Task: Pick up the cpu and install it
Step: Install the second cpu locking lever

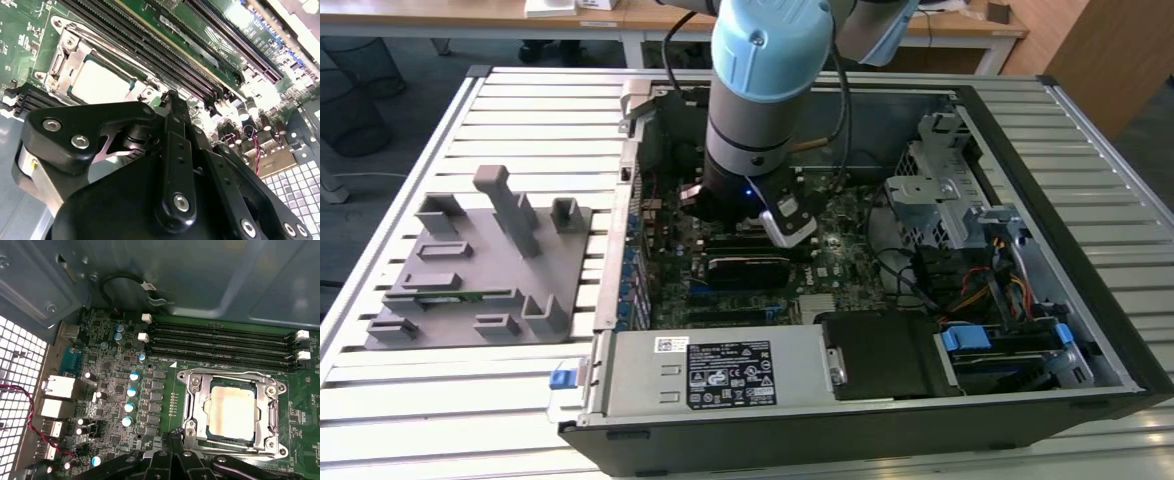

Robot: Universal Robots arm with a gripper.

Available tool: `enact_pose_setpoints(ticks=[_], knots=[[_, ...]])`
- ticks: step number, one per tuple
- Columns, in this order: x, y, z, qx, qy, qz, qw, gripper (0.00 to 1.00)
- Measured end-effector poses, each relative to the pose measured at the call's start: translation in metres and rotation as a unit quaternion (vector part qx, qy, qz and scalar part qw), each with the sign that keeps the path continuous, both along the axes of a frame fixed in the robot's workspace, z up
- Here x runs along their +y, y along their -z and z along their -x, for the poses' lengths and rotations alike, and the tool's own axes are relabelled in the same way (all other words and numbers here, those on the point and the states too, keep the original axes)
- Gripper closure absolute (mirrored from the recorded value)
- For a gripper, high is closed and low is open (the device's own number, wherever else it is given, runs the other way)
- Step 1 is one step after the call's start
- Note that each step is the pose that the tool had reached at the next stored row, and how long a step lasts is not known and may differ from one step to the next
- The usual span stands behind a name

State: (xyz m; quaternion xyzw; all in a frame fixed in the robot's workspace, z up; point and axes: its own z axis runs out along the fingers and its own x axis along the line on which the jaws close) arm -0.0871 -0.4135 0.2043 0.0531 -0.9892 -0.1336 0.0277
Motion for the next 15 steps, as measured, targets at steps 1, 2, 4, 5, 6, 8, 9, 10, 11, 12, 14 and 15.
enact_pose_setpoints(ticks=[1, 2, 4, 5, 6, 8, 9, 10, 11, 12, 14, 15], knots=[[0.0001, -0.0006, 0.0, -0.0005, 0.0, 0.0002, 1.0, 0.89], [0.0002, -0.0018, 0.0, -0.0012, 0.0, 0.0002, 1.0, 0.89], [0.0003, -0.007, 0.0, -0.0027, 0.0, 0.0001, 1.0, 0.89], [0.0003, -0.0097, 0.0, -0.0028, 0.0, 0.0001, 1.0, 0.89], [0.0003, -0.0117, 0.0, -0.0028, 0.0, 0.0001, 1.0, 0.89], [0.0003, -0.0154, 0.0, -0.0029, 0.0, 0.0001, 1.0, 0.89], [0.0003, -0.0174, 0.0, -0.0029, 0.0, 0.0, 1.0, 0.89], [0.0003, -0.019, 0.0, -0.0029, 0.0, 0.0001, 1.0, 0.89], [0.0003, -0.0207, 0.0, -0.0028, 0.0, 0.0001, 1.0, 0.89], [0.0003, -0.0229, 0.0, -0.0029, 0.0, 0.0001, 1.0, 0.89], [0.0003, -0.0273, 0.0, -0.0029, 0.0, 0.0001, 1.0, 0.89], [0.0003, -0.0293, 0.0, -0.0028, 0.0, 0.0002, 1.0, 0.89]])
